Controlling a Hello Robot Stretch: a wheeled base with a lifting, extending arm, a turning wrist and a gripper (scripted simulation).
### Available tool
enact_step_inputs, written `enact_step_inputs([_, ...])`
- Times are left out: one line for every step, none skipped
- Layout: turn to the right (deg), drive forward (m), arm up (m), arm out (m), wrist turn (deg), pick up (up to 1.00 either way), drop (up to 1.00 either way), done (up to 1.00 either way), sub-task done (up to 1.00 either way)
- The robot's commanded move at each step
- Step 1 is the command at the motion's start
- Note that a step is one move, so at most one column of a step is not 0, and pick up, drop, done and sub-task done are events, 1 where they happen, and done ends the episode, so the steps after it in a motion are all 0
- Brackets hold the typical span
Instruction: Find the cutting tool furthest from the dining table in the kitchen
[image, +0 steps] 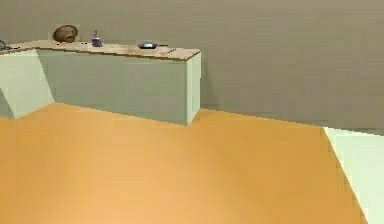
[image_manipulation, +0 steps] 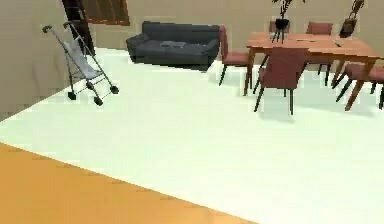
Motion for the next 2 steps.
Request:
enact_step_inputs([0.0, 1.00, 0.00, 0.00, 0.0, 0.00, 0.00, 0.00, 0.00])
enact_step_inputs([0.0, 0.70, 0.00, 0.00, 0.0, 0.00, 0.00, 0.00, 0.00])
